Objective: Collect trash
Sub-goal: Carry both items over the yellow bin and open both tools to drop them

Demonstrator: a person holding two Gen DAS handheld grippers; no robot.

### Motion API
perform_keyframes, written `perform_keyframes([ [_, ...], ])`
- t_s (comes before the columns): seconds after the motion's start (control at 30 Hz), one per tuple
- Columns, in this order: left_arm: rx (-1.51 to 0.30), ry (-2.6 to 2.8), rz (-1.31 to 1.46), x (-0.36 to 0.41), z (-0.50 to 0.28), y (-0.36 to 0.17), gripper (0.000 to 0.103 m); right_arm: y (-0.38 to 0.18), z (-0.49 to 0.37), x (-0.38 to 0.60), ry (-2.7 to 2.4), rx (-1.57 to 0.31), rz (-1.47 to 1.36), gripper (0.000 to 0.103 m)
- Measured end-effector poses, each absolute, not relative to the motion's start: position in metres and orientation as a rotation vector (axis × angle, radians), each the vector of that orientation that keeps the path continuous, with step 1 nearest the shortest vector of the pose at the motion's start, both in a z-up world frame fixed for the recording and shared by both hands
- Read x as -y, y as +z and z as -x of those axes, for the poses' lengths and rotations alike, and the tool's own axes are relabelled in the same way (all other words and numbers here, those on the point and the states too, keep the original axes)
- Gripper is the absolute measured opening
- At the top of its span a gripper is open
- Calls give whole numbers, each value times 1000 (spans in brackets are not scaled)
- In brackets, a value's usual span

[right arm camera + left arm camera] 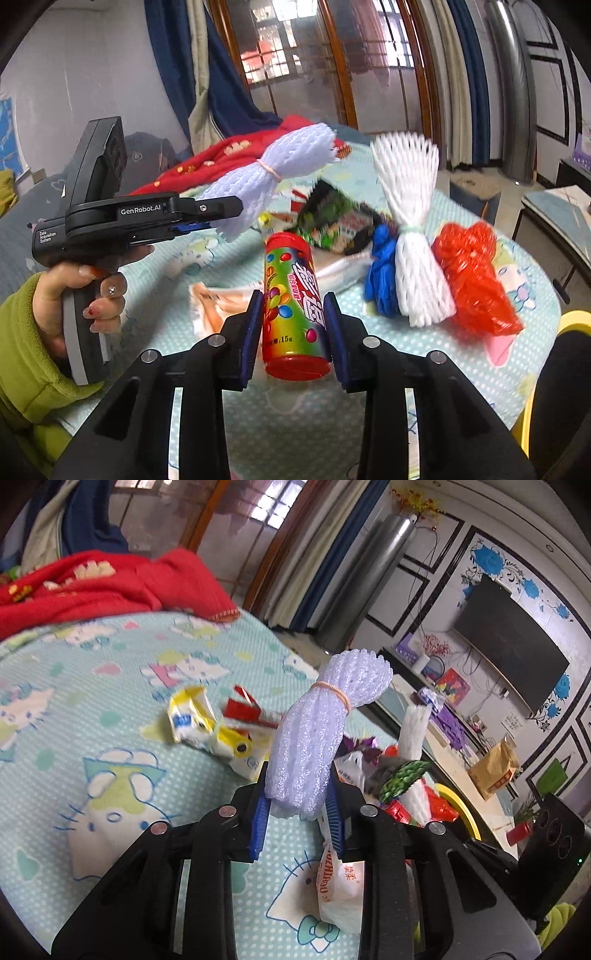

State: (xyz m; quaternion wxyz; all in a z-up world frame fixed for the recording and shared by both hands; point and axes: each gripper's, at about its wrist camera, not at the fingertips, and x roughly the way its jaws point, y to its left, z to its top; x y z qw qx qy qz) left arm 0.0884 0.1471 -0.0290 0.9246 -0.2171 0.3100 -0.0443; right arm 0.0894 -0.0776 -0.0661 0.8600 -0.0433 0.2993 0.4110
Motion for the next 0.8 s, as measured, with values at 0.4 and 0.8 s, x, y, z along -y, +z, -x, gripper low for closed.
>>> perform_keyframes([
  [0.4, -573, -152, 412, -124, -76, 3, 20, -43, -82, 111, 807, -517, 57, 30],
  [0.8, -603, -288, 334, -62, -82, 8, 20, -26, -100, 185, 606, -476, -11, 30],
])
